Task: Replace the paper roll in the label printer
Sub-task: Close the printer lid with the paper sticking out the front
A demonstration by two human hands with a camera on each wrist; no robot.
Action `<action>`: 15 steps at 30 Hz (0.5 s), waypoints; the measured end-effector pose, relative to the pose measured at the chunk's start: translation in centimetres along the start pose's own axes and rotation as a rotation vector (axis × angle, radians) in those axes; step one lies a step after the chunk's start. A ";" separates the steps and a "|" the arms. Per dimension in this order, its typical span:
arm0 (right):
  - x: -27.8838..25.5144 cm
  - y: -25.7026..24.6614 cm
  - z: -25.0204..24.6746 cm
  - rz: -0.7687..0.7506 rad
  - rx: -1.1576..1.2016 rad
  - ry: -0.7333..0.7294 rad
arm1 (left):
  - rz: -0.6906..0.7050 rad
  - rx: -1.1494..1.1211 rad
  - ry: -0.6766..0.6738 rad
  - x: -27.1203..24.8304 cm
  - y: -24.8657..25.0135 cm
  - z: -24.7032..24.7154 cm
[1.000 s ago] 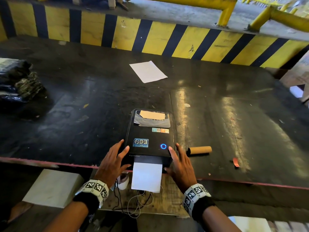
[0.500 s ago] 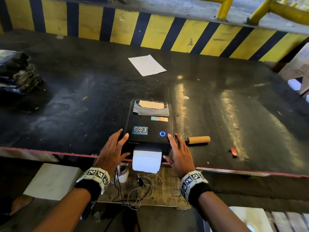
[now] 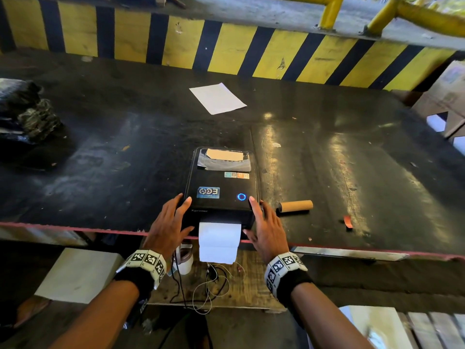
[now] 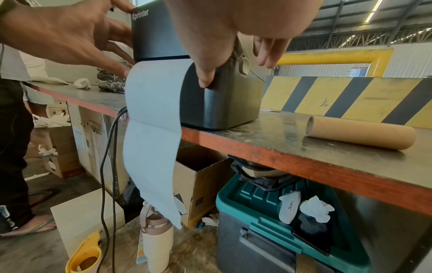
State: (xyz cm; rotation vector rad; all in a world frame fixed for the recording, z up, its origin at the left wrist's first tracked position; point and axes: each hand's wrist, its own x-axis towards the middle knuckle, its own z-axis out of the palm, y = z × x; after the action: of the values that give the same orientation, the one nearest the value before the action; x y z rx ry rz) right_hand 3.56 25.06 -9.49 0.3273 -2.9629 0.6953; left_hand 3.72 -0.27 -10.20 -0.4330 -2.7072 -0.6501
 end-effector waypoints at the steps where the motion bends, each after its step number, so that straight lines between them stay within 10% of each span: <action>1: 0.0 0.0 0.0 0.001 0.000 0.003 | -0.006 -0.004 0.000 0.0 0.0 0.0; 15: 0.1 0.1 0.1 0.000 0.006 -0.013 | -0.028 -0.033 0.000 0.1 0.1 0.0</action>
State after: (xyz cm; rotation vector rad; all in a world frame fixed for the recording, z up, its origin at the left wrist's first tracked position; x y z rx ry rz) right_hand 3.42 25.07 -9.61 0.3328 -2.9733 0.7057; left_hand 3.70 -0.14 -10.15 -0.4044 -2.7109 -0.7025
